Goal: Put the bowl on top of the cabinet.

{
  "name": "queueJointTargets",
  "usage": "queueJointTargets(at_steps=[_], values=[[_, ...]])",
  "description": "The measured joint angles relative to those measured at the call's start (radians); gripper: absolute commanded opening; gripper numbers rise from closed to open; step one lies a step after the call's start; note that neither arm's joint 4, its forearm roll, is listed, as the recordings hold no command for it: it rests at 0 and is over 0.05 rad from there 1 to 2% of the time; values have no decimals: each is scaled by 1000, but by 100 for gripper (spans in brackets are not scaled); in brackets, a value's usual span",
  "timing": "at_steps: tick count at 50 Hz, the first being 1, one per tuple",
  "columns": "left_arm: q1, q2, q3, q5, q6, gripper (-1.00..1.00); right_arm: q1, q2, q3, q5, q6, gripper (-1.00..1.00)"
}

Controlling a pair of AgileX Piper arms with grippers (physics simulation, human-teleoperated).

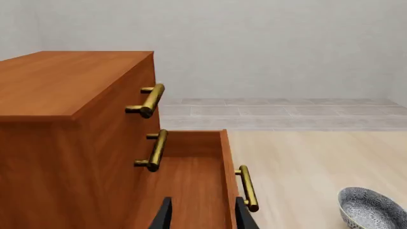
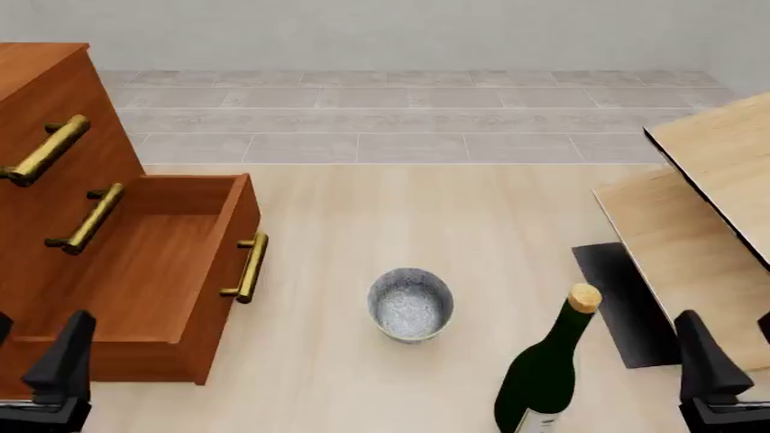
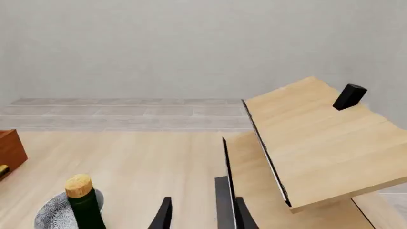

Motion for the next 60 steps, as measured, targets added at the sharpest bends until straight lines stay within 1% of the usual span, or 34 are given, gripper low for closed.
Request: queueJointTargets(at_steps=[9,21,25,28,34,41,50,60], values=[[1,20,-2,-16,-2,100,1,5,-1,-3,-1,100],[8,14,-12,20,-15,100,4,25,2,-25,-8,100],[0,23,-29,39,-22,100,5,32,3,-33,-10,100],[-18,34,-61,63,-26,100,5,39,3,-40,-12,100],[-57,92,-152,101,-36,100,7,49,4,-51,-14,100],[-136,216,-297,143,-34,100,8,56,5,-58,-15,100],[-284,425,-492,202,-26,100,11,59,5,-62,-15,100],[-457,701,-686,256,-14,100,13,50,5,-53,-12,100]])
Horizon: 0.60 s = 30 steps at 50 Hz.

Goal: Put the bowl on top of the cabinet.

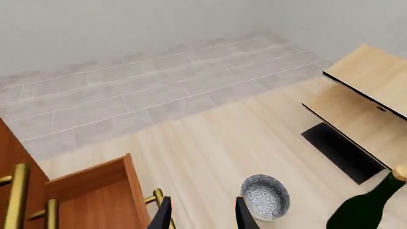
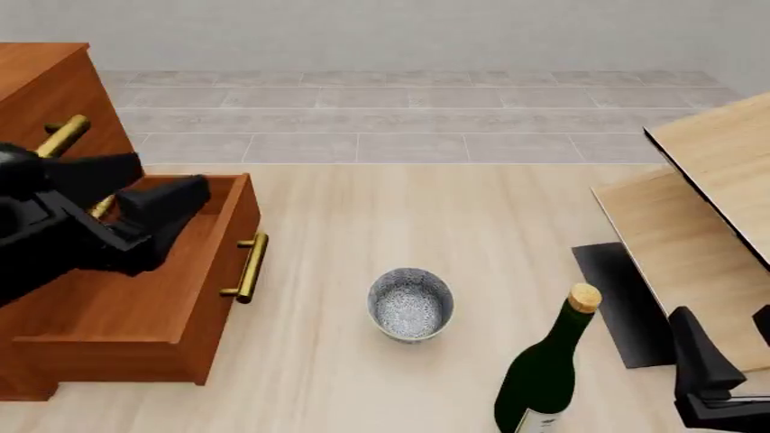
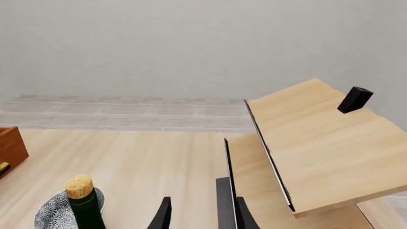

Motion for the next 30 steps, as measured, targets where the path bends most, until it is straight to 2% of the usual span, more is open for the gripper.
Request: queueJointTargets(at_steps=[8,17,30], values=[[-111,200,-148,58,56,100,1,-6,0,7,5,100],[-199,380,-290,146,102,100,7,-4,0,7,11,100],[-279,598,-409,255,104,100,10,-9,0,16,18,100]])
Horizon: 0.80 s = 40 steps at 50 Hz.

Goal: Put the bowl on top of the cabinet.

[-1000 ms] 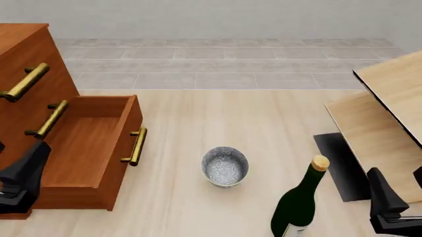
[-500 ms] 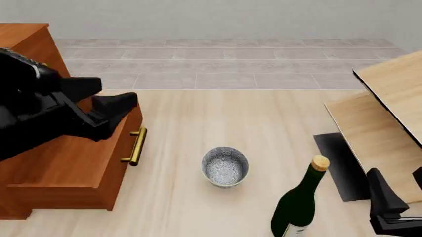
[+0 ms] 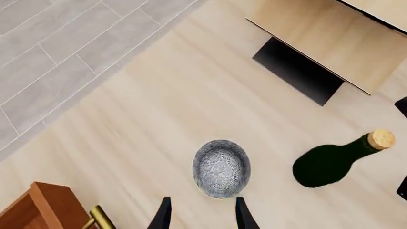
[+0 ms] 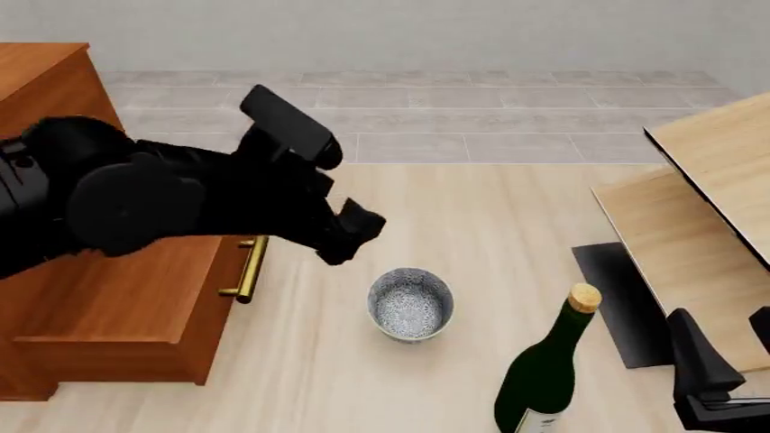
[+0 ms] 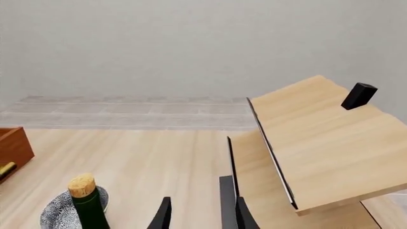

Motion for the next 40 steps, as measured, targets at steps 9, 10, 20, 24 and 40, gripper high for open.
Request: queueJointTargets(at_steps=[9,10,20,24,40], values=[[-12,126,-55,49,14,100,2,-4,0,5,4,100],[-12,138,-61,53,17,100,3,-3,0,5,4,100],[-22,244,-106,80,34,100,5,8,0,-5,10,100],[-23,276,-117,84,38,100,5,12,0,-8,12,100],[-16,385,-145,77,34,100,11,11,0,-5,16,100]])
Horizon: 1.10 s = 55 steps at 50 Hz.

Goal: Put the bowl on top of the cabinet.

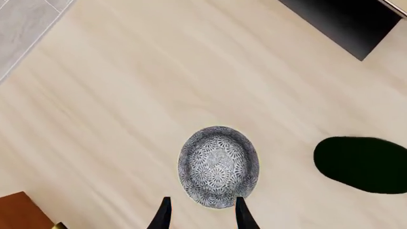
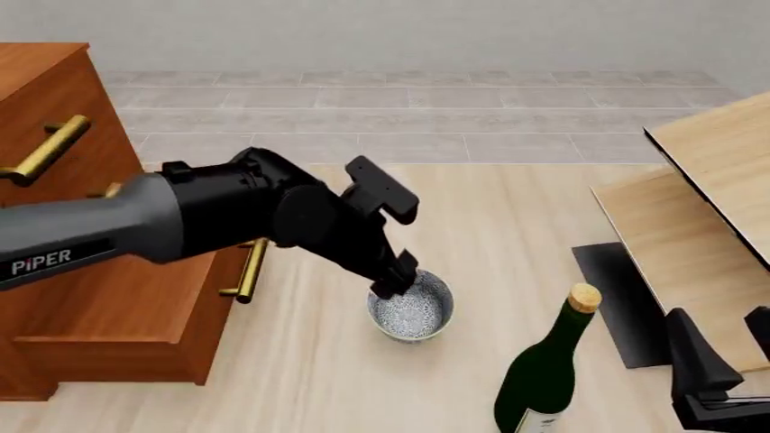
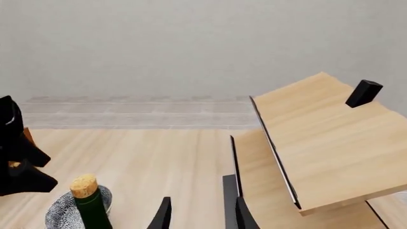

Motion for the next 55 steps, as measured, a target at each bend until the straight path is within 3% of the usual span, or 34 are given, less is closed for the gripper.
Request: queueJointTargets(at_steps=[36,55], values=[[39,192,-11,-116,-39,100,5,6,0,-6,5,100],[48,291,-14,-175,-63,100,5,58,0,-57,9,100]])
